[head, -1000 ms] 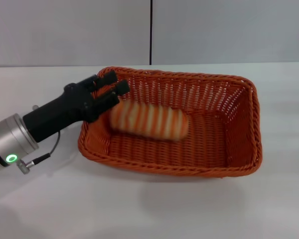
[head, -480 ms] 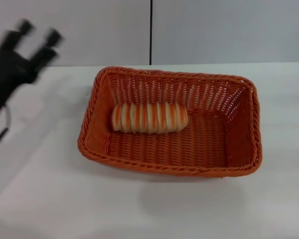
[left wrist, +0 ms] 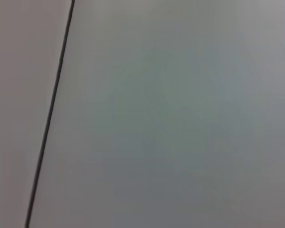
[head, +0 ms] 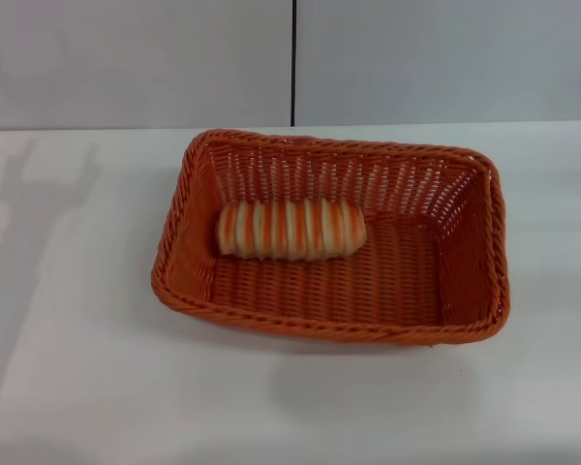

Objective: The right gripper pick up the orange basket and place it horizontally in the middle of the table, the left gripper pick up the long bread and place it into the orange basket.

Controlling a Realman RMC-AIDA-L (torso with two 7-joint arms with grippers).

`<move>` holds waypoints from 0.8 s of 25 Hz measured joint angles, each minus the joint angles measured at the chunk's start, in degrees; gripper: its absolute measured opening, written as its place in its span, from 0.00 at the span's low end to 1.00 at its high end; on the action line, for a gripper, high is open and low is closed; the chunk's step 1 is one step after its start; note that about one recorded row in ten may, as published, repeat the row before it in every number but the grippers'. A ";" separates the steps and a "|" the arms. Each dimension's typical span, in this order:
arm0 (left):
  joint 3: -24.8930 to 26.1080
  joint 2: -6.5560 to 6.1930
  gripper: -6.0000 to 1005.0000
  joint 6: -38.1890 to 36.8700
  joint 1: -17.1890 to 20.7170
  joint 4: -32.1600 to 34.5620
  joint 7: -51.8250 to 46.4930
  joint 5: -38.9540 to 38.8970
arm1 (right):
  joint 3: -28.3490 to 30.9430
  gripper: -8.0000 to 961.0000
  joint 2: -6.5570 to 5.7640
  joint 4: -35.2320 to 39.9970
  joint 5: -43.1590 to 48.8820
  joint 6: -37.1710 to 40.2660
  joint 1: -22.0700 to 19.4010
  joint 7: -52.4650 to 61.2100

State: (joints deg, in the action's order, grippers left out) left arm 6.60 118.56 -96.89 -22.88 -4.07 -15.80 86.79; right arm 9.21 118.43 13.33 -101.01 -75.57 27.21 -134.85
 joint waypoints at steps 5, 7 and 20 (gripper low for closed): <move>1.04 0.09 0.86 1.64 -0.37 -0.34 1.96 -0.20 | 0.54 0.49 -0.16 -0.06 -0.90 0.08 0.77 -0.76; 1.24 0.08 0.86 1.59 -0.55 -0.42 2.34 -0.22 | 0.70 0.49 -0.14 -0.08 -1.47 0.18 0.85 -1.04; 2.22 0.05 0.86 1.08 0.83 -1.23 2.34 -0.31 | 1.20 0.49 0.39 -2.17 -4.99 -0.58 -0.43 -4.58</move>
State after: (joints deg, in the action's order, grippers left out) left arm 8.82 118.61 -95.81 -22.04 -5.30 -13.46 86.48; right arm 10.41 118.82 11.17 -106.00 -76.15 26.79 -139.44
